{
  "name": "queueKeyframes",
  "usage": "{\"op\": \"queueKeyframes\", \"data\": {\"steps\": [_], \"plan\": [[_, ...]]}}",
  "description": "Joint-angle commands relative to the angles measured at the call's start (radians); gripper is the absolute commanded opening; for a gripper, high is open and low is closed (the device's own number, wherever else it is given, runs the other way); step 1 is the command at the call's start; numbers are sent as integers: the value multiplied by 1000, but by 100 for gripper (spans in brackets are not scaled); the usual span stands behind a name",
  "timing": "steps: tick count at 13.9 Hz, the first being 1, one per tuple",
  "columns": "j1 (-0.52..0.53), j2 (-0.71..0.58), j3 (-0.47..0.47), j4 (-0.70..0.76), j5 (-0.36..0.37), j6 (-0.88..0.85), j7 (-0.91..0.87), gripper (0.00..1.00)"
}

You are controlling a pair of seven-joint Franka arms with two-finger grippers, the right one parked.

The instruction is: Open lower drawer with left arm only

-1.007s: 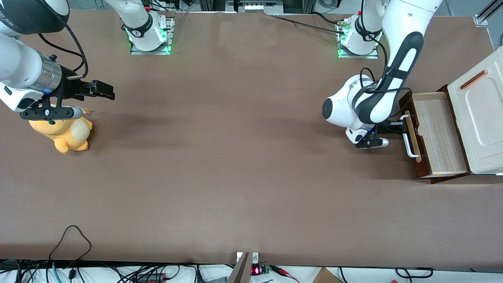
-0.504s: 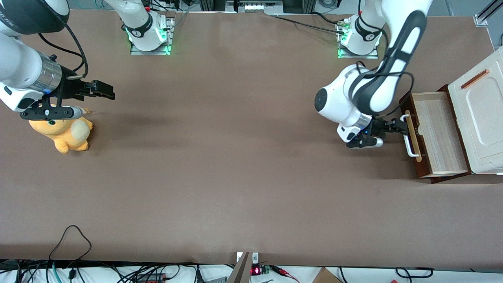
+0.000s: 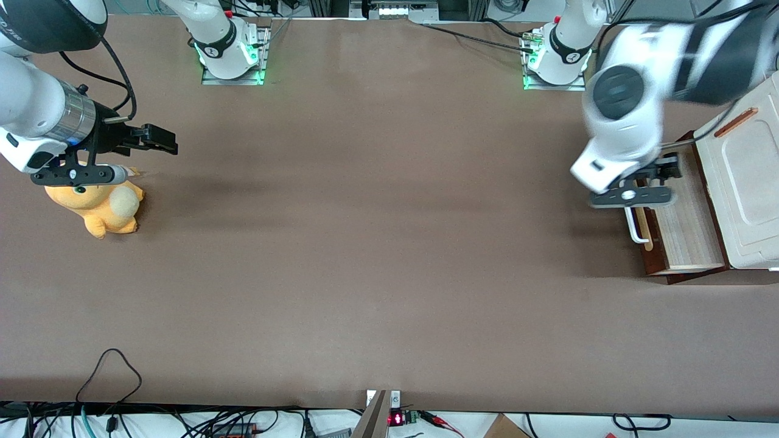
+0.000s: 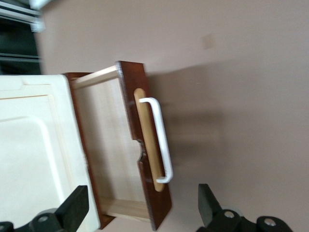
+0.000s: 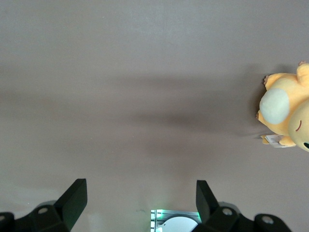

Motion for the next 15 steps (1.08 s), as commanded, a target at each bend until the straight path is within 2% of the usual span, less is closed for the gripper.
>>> {"op": "queueKeyframes", "data": {"steps": [1,4,6,15], "plan": [[12,-40,107,37,-221,24,211,100],[13,-66,178,65,-341,21,403,100],[18,-73,212,86,-410,12,443,100],[18,-71,215,109,-443,-2,433,100]]}}
